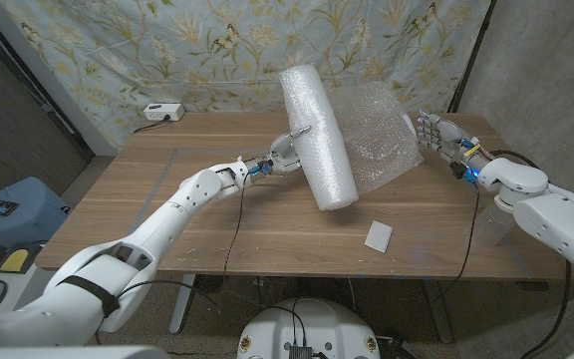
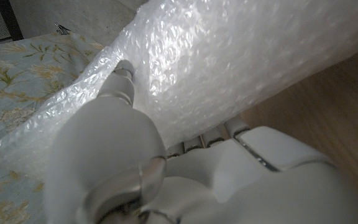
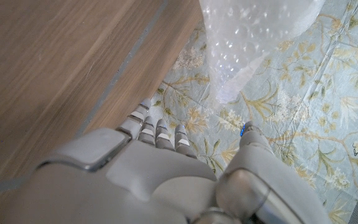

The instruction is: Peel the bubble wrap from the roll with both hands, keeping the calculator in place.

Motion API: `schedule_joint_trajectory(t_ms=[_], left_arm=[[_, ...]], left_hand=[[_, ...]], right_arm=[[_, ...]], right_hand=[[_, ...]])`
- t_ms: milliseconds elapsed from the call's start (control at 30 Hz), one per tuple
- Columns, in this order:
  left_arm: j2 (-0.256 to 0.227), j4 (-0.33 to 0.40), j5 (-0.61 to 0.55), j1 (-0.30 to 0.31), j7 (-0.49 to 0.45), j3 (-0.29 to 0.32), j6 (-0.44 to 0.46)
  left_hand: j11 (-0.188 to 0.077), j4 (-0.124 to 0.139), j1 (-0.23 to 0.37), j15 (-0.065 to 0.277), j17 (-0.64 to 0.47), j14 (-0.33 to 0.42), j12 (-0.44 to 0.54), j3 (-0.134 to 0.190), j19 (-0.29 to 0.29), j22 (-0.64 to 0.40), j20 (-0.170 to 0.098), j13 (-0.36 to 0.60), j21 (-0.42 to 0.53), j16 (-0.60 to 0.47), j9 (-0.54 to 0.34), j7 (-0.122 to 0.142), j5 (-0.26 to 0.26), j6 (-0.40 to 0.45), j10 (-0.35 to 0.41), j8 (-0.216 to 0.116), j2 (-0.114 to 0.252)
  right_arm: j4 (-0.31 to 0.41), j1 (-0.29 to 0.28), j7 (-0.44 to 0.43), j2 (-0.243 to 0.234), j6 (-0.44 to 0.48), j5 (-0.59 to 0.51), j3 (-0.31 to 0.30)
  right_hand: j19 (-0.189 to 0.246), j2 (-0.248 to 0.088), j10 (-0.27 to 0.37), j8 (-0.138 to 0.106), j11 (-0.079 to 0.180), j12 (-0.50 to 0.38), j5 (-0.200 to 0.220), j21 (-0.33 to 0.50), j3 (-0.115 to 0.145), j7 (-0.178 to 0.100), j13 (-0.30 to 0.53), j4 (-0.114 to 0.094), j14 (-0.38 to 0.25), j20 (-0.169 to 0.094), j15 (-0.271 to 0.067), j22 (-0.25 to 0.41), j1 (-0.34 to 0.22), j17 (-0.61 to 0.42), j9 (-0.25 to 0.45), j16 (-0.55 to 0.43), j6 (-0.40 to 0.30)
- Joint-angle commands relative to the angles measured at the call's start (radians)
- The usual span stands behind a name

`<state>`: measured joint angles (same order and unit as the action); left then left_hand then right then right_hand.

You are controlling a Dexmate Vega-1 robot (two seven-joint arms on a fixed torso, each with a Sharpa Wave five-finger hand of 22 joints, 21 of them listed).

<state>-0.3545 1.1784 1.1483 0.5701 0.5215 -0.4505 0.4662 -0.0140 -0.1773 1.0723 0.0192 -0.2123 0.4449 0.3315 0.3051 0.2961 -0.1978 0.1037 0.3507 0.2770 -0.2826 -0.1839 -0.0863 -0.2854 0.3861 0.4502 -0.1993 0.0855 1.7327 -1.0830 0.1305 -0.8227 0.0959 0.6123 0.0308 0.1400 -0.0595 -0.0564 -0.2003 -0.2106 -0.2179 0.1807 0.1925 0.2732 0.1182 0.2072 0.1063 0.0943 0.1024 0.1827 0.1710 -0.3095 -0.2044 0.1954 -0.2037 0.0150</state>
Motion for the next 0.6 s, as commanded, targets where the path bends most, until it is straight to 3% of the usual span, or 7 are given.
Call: schedule_joint_trajectory(t_ms=[33, 333, 600], left_arm=[[0.004, -0.019, 0.006, -0.007, 0.015, -0.014, 0.028], [0.009, -0.034, 0.006, -0.014, 0.047, -0.025, 0.037], [0.010, -0.038, 0.002, -0.016, 0.065, -0.033, 0.037]], left_hand=[[0.002, 0.026, 0.004, -0.003, -0.004, 0.004, -0.001, 0.034, 0.003, -0.005, 0.005, 0.005, 0.001, 0.001, -0.005, -0.006, -0.011, 0.000, -0.007, -0.002, 0.011], [0.005, 0.027, 0.000, -0.009, -0.005, -0.012, -0.009, 0.039, -0.002, -0.005, 0.010, 0.008, 0.000, 0.011, -0.005, -0.008, -0.016, -0.016, -0.022, 0.004, 0.014], [0.003, 0.026, -0.001, -0.010, -0.006, -0.010, -0.008, 0.042, -0.003, -0.006, 0.012, 0.010, 0.000, 0.012, -0.005, -0.008, -0.019, -0.014, -0.015, 0.002, 0.016]], right_arm=[[0.046, -0.013, 0.055, -0.038, 0.043, -0.001, -0.026], [0.087, -0.011, 0.074, -0.053, 0.114, 0.012, -0.041], [0.105, 0.002, 0.093, -0.064, 0.175, 0.023, -0.041]], right_hand=[[-0.004, 0.015, -0.007, 0.003, -0.009, 0.006, 0.003, -0.003, 0.000, 0.036, 0.002, 0.010, 0.002, 0.017, 0.026, 0.001, -0.004, -0.001, 0.001, 0.002, 0.015], [0.018, 0.025, 0.010, 0.002, -0.010, 0.002, 0.007, 0.004, -0.012, 0.081, 0.003, 0.018, -0.025, 0.099, 0.033, 0.000, 0.005, -0.002, 0.000, -0.006, 0.017], [0.025, 0.020, 0.026, 0.001, -0.011, 0.006, 0.010, -0.002, -0.019, 0.087, 0.002, 0.032, -0.040, 0.106, 0.034, 0.000, -0.002, -0.003, -0.001, -0.002, 0.013]])
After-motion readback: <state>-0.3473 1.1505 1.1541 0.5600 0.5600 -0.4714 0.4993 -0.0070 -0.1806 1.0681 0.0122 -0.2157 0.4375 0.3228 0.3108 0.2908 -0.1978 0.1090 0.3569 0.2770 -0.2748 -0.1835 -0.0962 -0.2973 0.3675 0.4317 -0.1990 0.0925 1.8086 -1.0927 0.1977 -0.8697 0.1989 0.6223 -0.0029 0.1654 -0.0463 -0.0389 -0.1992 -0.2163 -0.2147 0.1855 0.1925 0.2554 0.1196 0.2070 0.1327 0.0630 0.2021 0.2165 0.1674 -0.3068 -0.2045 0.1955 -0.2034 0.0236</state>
